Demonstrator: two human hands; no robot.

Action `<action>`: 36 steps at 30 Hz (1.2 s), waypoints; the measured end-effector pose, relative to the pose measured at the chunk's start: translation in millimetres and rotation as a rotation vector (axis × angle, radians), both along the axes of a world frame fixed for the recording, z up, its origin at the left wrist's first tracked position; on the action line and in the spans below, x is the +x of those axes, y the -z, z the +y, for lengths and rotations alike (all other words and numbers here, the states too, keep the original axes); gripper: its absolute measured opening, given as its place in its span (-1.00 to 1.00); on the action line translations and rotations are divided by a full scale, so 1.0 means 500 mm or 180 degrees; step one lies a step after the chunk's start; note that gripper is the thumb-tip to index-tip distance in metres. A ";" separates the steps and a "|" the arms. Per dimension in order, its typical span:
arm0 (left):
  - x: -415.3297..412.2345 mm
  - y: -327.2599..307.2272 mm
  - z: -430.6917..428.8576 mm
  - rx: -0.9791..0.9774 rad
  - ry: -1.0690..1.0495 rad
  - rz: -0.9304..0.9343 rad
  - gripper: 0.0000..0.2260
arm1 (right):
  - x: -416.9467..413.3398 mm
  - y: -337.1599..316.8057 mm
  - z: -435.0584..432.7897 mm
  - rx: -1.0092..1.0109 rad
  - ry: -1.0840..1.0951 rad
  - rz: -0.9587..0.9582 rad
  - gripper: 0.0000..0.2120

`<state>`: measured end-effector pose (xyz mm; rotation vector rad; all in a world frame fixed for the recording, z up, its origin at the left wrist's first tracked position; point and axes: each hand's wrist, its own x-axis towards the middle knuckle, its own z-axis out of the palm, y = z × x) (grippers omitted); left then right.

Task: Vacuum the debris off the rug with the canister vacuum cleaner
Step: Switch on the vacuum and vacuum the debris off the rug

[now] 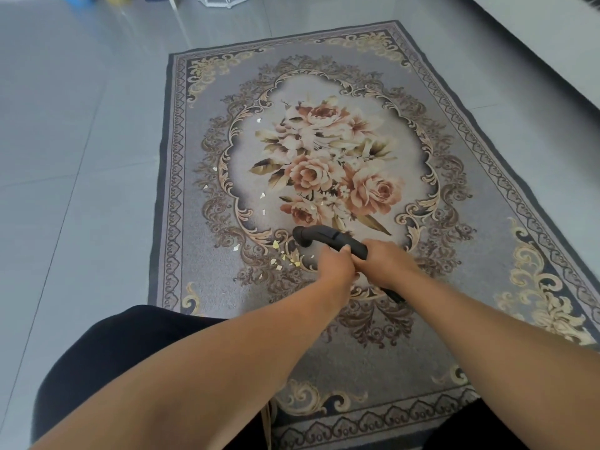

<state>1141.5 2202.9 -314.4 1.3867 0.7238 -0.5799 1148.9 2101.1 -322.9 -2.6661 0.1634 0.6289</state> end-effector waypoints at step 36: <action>-0.004 0.031 0.010 0.0081 -0.0218 0.0139 -0.47 | 0.000 -0.007 0.025 0.0167 -0.0302 0.0088 -0.79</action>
